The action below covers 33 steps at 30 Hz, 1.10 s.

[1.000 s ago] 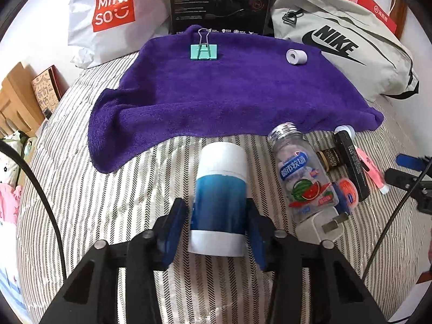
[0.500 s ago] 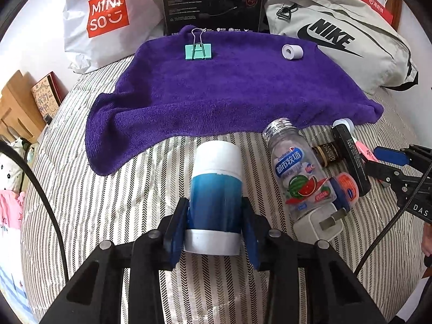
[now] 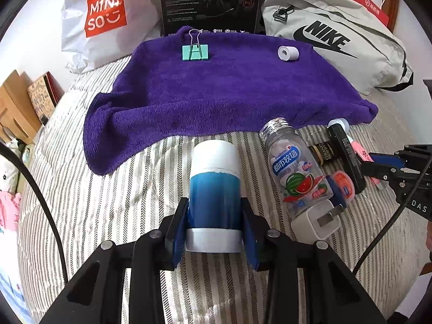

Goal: Organize rigid objects
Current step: 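Lower the cylinder and highlighter onto the purple towel and open both tools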

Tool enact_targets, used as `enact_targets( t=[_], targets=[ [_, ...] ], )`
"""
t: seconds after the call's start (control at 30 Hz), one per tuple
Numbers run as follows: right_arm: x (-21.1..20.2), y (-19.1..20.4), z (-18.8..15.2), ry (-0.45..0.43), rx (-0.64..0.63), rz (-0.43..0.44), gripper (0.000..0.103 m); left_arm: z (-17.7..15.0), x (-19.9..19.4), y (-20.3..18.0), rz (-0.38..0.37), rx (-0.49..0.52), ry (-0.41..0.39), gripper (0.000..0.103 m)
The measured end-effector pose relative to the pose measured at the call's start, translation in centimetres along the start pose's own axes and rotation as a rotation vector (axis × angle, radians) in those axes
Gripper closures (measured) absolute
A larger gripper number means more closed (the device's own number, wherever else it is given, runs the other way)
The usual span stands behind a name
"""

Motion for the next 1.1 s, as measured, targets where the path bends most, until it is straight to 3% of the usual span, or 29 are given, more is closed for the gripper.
enact_targets(
  t=[0.3, 0.63, 0.9, 1.1],
  targets=[
    [-0.1, -0.3, -1.2, 0.006, 0.056, 0.039, 0.087, -0.5, -0.6, 0.1, -0.016, -0.005, 0.003, 0.069],
    [-5.1, -1.8, 0.0, -0.067, 0.096, 0.078, 0.087, 0.6, -4.2, 2.3, -0.048, -0.049, -0.05, 0.069],
    [-7.5, -3.1, 3.4, -0.126, 0.099, 0.087, 0.087, 4.4, -6.0, 3.8, -0.042, -0.062, -0.089, 0.069],
    [-7.1, -4.8, 6.5, -0.133, 0.121, 0.083, 0.087, 8.3, -5.8, 4.2, -0.033, -0.057, -0.108, 0.069]
  ],
)
Point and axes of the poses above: each gripper's, at about its wrist camera, not at the fingertips, and x roughly the way its jaws point, y to its left, z to its top, the point moved 10 cm from there along x, roughly the way its jaws point, and after that the axes turned 14 degrees about y, right-handed, at the moved point
